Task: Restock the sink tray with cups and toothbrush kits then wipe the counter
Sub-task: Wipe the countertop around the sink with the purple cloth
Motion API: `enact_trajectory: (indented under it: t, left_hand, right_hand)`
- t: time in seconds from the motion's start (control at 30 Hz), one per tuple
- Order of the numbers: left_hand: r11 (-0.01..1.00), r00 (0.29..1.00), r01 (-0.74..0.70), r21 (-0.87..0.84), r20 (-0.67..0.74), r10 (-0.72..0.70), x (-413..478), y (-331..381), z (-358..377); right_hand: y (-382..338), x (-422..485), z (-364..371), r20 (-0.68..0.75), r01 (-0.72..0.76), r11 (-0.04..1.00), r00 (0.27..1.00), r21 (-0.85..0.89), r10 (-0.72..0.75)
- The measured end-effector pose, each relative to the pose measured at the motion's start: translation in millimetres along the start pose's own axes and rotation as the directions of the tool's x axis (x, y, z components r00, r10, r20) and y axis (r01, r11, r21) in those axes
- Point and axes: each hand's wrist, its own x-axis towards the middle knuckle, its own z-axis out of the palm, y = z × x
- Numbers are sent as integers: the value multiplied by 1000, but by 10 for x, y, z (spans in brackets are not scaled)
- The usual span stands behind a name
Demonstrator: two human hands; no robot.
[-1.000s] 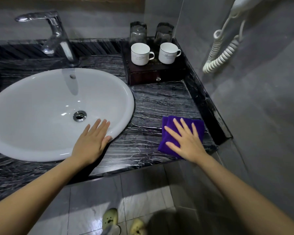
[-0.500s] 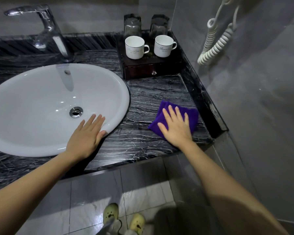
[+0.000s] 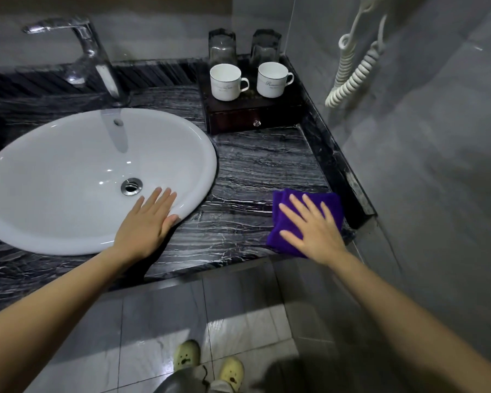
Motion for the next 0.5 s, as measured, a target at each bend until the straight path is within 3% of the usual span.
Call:
enact_trajectory:
  t: [0.27, 0.4, 0.5]
  left_hand:
    - [1000, 1000, 15, 12, 21, -15, -5, 16, -5]
    - [1000, 1000, 14, 2, 12, -14, -1, 25, -7]
    - [1000, 1000, 8, 1, 11, -8, -3, 18, -8]
  right_hand:
    - [-58, 846, -67, 24, -178, 981, 984, 82, 177]
    - [-482, 1123, -52, 3, -270, 956, 962, 118, 272]
    - [-951, 1201, -31, -25, -247, 956, 967, 157, 254]
